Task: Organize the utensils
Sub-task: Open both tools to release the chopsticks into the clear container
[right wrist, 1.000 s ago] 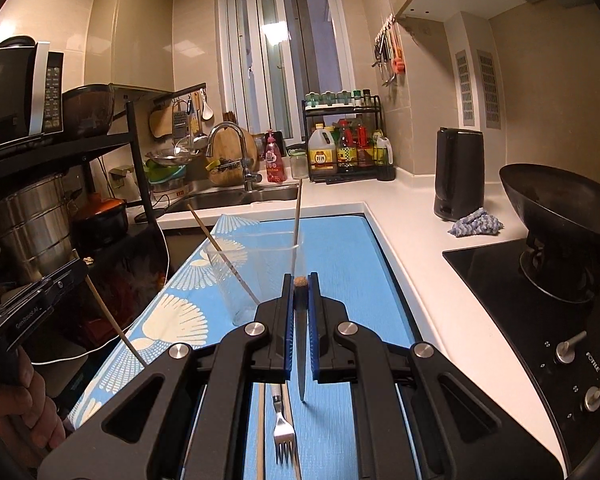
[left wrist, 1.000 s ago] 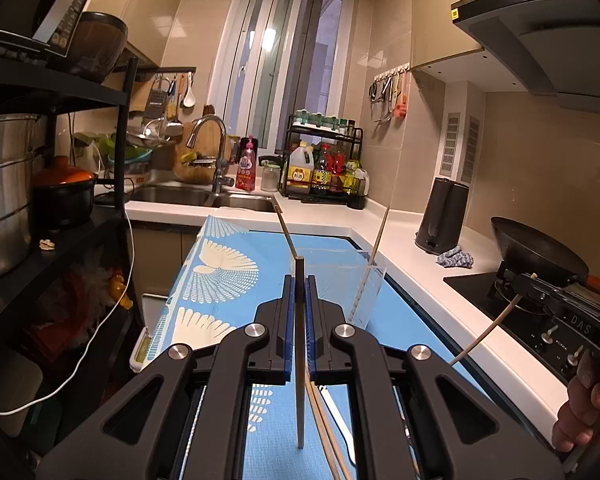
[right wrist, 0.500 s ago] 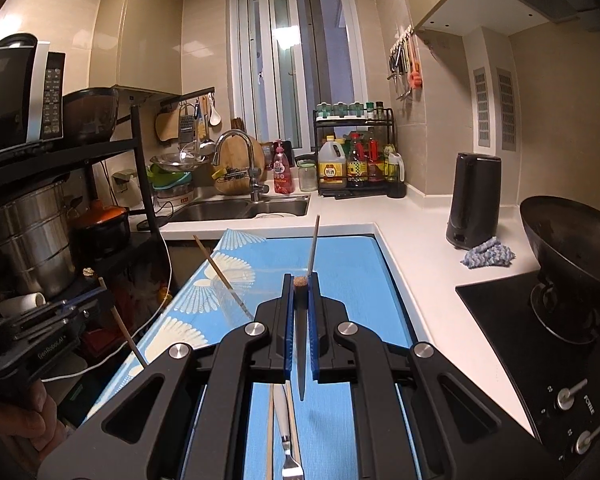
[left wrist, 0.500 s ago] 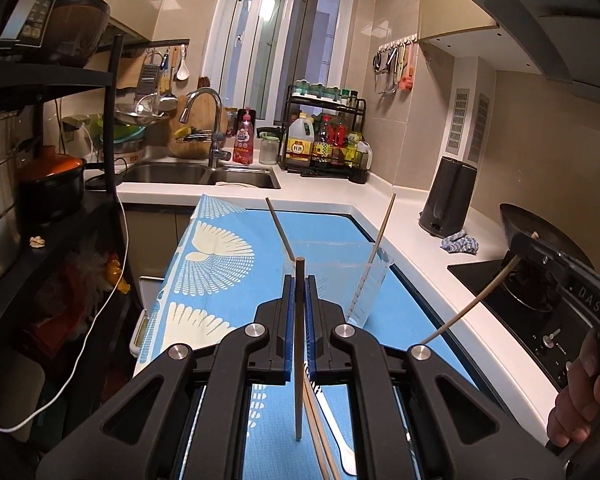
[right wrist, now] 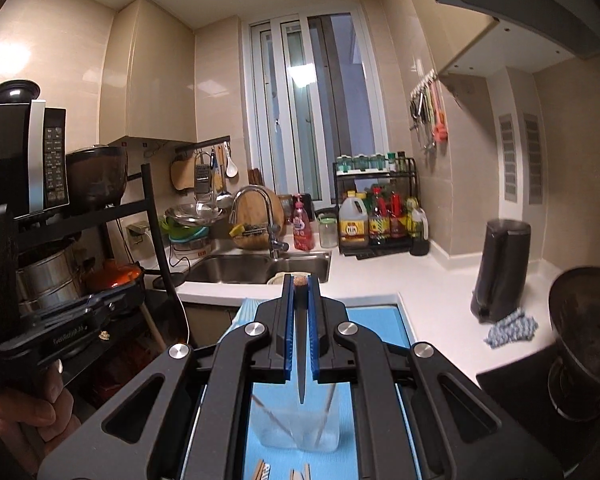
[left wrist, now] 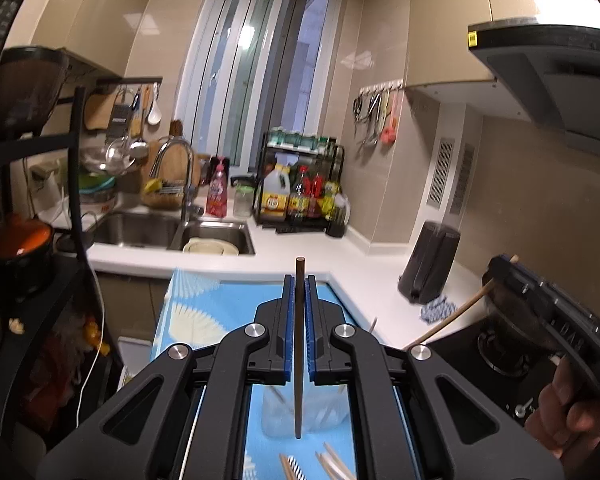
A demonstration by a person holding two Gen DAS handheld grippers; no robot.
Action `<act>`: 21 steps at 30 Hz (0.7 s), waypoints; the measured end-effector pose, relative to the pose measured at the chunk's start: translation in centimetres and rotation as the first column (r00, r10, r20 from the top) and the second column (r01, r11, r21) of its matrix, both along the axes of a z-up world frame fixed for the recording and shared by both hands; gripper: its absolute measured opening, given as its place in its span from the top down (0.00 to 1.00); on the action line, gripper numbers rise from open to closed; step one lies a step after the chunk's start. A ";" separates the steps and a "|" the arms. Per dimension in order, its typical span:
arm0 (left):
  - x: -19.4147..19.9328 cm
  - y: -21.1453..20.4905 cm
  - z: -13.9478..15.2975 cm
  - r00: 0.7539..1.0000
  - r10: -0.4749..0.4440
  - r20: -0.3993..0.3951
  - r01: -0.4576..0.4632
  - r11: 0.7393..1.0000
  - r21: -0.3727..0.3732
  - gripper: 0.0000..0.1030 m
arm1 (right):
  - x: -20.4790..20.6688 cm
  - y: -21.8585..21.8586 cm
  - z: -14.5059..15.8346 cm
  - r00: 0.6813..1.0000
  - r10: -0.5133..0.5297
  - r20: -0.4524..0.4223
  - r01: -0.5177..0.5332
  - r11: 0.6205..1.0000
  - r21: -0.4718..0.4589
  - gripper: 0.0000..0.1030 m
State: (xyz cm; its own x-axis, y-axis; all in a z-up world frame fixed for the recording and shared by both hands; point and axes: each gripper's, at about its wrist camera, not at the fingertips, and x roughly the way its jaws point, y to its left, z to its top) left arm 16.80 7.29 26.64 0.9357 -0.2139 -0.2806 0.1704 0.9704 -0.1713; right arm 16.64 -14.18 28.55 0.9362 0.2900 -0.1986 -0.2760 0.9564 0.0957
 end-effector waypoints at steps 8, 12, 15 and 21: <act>5.6 -1.0 -1.5 1.000 0.021 -0.001 -0.021 1.000 0.020 0.95 | 4.0 1.6 -2.7 0.998 0.008 -0.063 -0.012 0.999 -0.050 0.94; 8.4 -2.1 -5.7 0.996 0.006 -0.089 -0.001 0.998 0.061 0.95 | 6.4 1.5 -6.4 0.988 0.015 -0.156 -0.023 0.999 -0.049 0.94; 9.5 -2.6 -8.1 0.988 -0.021 -0.154 0.034 0.996 0.082 0.95 | 7.5 1.5 -8.7 0.974 0.021 -0.224 -0.032 0.998 -0.045 0.94; 8.4 -2.4 -8.8 0.985 -0.045 -0.165 0.059 0.995 0.083 0.65 | 6.8 0.9 -9.3 0.965 -0.006 -0.261 -0.007 0.999 -0.049 0.81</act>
State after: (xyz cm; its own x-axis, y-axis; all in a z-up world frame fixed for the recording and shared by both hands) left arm 25.21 4.86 17.80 0.8641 -0.2290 -0.4482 0.1977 0.9734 -0.1163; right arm 23.46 -13.25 19.21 0.8498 0.2744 -0.4501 -0.2483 0.9615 0.1175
